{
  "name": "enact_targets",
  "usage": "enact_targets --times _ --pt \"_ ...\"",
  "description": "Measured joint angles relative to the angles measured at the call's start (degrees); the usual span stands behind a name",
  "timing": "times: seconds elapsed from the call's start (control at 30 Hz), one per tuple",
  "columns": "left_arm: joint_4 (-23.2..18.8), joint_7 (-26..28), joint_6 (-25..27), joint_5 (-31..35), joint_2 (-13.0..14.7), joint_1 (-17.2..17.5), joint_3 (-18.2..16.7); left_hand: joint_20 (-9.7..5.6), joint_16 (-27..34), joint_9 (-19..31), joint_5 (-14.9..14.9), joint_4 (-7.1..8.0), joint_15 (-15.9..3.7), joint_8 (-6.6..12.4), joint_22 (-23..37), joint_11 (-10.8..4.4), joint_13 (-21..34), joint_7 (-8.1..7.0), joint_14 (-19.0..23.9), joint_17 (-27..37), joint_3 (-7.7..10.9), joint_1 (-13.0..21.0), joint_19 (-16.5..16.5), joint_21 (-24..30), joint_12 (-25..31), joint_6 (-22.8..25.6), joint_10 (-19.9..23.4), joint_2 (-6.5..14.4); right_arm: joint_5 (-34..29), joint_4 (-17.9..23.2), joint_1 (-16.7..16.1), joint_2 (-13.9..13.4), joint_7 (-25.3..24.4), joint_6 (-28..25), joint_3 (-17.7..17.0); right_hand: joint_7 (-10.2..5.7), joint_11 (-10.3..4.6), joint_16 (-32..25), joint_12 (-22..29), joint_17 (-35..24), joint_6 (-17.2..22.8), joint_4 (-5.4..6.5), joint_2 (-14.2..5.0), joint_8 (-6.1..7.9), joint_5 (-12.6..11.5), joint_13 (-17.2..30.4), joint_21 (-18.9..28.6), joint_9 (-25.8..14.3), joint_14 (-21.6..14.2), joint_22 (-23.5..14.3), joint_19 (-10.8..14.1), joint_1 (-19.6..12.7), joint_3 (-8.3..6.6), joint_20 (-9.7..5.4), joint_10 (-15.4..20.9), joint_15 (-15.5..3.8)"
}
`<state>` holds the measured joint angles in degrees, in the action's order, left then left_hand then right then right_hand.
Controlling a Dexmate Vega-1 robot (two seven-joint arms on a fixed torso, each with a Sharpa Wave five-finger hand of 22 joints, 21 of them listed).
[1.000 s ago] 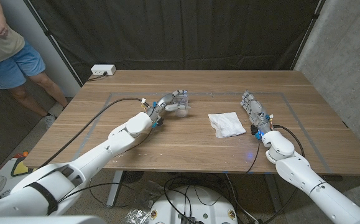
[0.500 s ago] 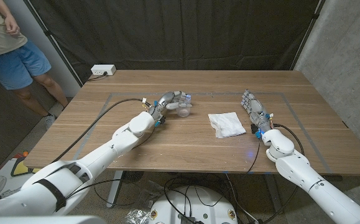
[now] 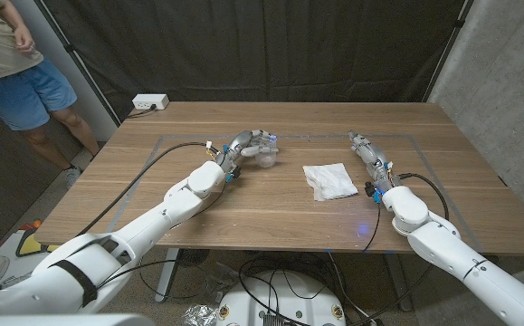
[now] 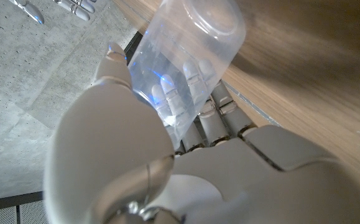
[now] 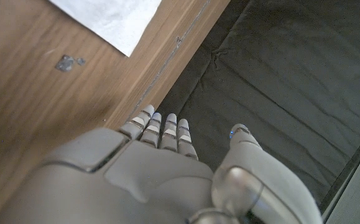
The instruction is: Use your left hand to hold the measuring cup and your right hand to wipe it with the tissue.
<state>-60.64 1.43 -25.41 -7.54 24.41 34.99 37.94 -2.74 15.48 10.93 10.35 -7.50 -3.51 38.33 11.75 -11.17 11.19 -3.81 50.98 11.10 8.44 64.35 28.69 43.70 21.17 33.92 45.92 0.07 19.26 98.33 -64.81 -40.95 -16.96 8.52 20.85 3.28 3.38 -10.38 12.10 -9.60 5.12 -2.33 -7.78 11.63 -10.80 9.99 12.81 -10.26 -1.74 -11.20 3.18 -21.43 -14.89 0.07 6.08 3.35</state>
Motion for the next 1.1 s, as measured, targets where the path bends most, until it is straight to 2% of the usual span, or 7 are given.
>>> enact_targets --times 0.07,0.17,0.33,0.5,0.57,0.83,1.1 --pt "-0.08 0.0 0.01 0.0 0.0 -0.06 0.0 -0.02 -0.9 0.2 0.0 0.0 -0.65 -0.16 -0.04 0.19 0.0 0.35 -0.65 0.15 0.0 0.0 -1.07 0.0 -1.02 -0.33 -0.82 0.0 -2.79 1.8 -0.69 -1.07 -1.47 -2.1 0.09 -0.42 -0.25 0.0 0.0 0.0 0.84 -0.61 0.09 0.25 0.0 0.0 0.0 0.0 -0.61 0.02 0.48 -0.48 -0.3 -0.48 0.86 -0.4" --pt "-0.14 0.0 0.03 0.02 0.0 -0.21 0.0 0.07 -1.53 0.41 0.0 0.55 -1.03 -0.45 -0.04 0.31 0.16 0.54 -1.03 0.29 0.55 0.0 -2.12 0.07 -1.92 -0.52 -1.15 0.0 -5.62 4.51 -1.62 -2.59 -2.82 -4.62 0.23 -0.61 -0.24 0.0 0.44 0.0 1.03 -0.77 -0.09 0.25 0.0 0.0 0.21 0.0 -0.84 0.02 0.69 -0.76 -0.46 -0.69 1.47 -0.25" --pt "-0.3 0.0 0.16 0.2 -0.01 -0.42 0.07 0.06 -1.85 0.68 0.0 0.55 -1.03 -0.45 -0.31 0.29 0.15 0.73 -1.03 0.29 0.55 0.0 -2.14 0.44 -2.33 -0.7 -1.37 0.0 -12.4 9.96 -2.95 -5.74 -4.99 -12.1 0.94 -0.82 -0.55 0.0 0.44 0.0 1.24 -0.83 -0.03 0.25 0.0 0.0 0.34 0.0 -0.84 0.02 0.68 -1.27 -0.53 -0.68 1.77 -0.25" --pt "-0.53 0.0 0.25 0.36 -0.04 -0.53 0.17 0.08 -1.98 0.68 0.0 0.71 -1.03 -0.45 -0.31 0.25 0.16 0.75 -1.03 0.51 0.7 0.0 -2.73 0.44 -2.54 -0.68 -1.42 0.0 -17.64 14.36 -3.34 -8.53 -5.29 -18.23 2.02 -0.82 -0.55 0.0 0.44 -0.01 1.24 -1.56 -0.01 0.25 0.0 0.0 0.34 0.0 -0.84 0.02 0.68 -1.74 -0.62 -0.68 1.77 -0.26" --pt "-0.6 0.0 0.29 0.39 -0.05 -0.54 0.19 0.08 -1.98 0.68 0.0 0.71 -1.03 -0.45 -0.31 0.25 0.15 0.75 -1.03 0.51 0.7 0.0 -2.73 0.44 -2.55 -0.67 -1.43 0.0 -18.2 15.5 -3.34 -9.28 -5.29 -18.85 2.4 -0.84 -0.64 0.0 0.44 -0.01 1.22 -1.8 0.22 0.25 0.02 0.0 0.34 0.0 -0.84 0.02 0.68 -1.97 -0.51 -0.68 1.67 -0.25" --pt "-1.28 0.25 0.52 0.63 -0.07 -0.54 0.24 0.08 -1.98 0.67 0.0 0.71 -1.03 -0.45 -0.57 0.12 0.15 0.76 -1.03 0.51 0.7 0.0 -2.73 0.44 -2.76 -0.66 -1.3 0.0 -26.49 20.74 -2.09 -12.82 -2.3 -28.14 5.05 -1.45 -1.06 0.22 0.17 -0.01 0.58 -2.34 0.52 -0.25 0.29 0.0 0.18 0.0 -0.63 0.01 0.46 -2.26 -0.45 -0.47 1.25 -0.46" --pt "-1.96 0.43 0.87 0.83 0.07 -0.45 0.27 0.2 -1.99 0.94 0.0 0.71 -1.03 -0.45 -0.57 0.12 0.15 0.76 -1.02 0.51 0.69 0.0 -2.88 0.84 -3.21 -0.65 -1.29 0.0 -32.74 24.29 0.08 -15.19 1.96 -34.16 8.2 -1.86 -1.08 0.22 -0.03 -0.01 0.17 -2.33 0.52 -0.33 0.45 0.0 0.0 -0.03 -0.63 0.01 0.46 -2.26 -0.45 -0.47 1.23 -0.46"
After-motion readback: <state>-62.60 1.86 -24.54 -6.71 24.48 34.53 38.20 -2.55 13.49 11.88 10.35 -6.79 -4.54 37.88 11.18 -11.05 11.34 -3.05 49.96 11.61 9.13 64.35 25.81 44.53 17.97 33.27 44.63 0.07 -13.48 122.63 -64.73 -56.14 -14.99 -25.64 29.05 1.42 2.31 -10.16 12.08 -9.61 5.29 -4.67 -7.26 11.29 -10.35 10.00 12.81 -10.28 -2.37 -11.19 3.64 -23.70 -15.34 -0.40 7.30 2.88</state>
